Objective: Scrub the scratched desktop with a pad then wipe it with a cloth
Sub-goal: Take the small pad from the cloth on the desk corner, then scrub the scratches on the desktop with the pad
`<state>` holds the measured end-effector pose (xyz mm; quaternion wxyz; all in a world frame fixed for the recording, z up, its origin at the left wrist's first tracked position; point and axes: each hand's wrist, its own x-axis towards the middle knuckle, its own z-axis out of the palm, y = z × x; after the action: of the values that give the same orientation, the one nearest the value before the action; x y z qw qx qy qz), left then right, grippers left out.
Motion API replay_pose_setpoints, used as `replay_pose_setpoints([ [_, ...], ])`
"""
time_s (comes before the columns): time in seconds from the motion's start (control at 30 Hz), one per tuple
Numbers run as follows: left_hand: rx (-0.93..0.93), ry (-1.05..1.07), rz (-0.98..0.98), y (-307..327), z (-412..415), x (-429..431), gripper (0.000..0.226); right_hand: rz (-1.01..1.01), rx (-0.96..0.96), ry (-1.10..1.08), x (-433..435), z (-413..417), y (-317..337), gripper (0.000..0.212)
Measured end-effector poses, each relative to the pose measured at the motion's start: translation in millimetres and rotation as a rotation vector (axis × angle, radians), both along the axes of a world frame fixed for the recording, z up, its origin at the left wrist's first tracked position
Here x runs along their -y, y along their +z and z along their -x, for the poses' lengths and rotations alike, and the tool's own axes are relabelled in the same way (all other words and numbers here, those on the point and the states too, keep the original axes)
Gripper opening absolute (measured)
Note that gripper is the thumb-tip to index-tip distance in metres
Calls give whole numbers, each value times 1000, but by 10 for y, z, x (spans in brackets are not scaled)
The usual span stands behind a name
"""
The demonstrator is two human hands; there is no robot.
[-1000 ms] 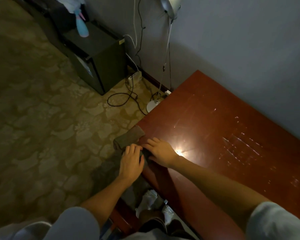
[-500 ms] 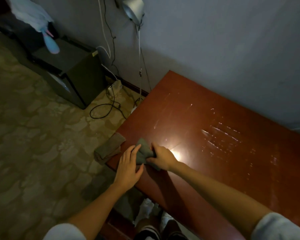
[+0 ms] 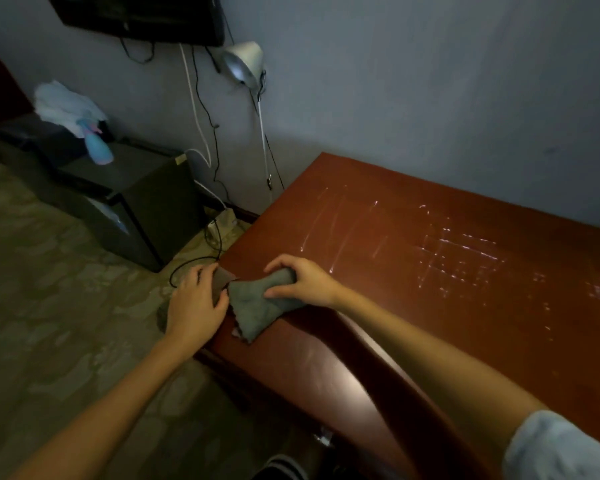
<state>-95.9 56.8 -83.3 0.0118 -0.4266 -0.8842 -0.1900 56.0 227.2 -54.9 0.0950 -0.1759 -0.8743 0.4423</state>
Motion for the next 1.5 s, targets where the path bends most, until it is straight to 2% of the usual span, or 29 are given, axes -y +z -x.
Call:
replay_pose_setpoints([
  [0.1, 2, 25, 72, 63, 67, 116, 67, -32, -87, -87, 66, -23, -22, 48],
  [0.17, 70, 38, 135, 133, 143, 230, 66, -15, -109, -150, 168, -41, 1, 49],
  [0.3, 277, 23, 145, 246, 274, 387, 57, 276, -213, -315, 435, -103, 23, 42],
  [0.4, 403, 82, 59, 323, 298, 457, 52, 358, -220, -386, 577, -159, 0, 44],
  [0.6, 492, 142, -149, 269, 297, 649, 38, 410, -184, -441, 851, -155, 154, 49],
  [0.77, 832, 251, -507, 389, 484, 823, 35, 337, -89, -363, 1025, 198, 238, 46],
  [0.9, 851, 299, -636, 510, 622, 877, 39, 285, -42, -313, 1061, 653, 212, 36],
  [0.97, 849, 270, -651, 549, 676, 866, 42, 196, 6, -299, 1020, 824, 185, 40],
  [1.13, 820, 202, -646, 552, 756, 699, 43, -88, 136, -262, 828, 961, 87, 68],
  [1.27, 840, 80, -642, 503, 756, 378, 39, -199, 208, -208, 647, 954, 28, 70],
  [1.33, 863, -13, -629, 491, 757, 199, 38, -271, 148, -191, 541, 963, 81, 66],
  [1.4, 879, -126, -619, 491, 769, 27, 35, -233, 0, -190, 415, 1015, 155, 61],
  [1.5, 896, -272, -602, 507, 788, -172, 35, 99, -183, -149, 219, 1108, 310, 61],
])
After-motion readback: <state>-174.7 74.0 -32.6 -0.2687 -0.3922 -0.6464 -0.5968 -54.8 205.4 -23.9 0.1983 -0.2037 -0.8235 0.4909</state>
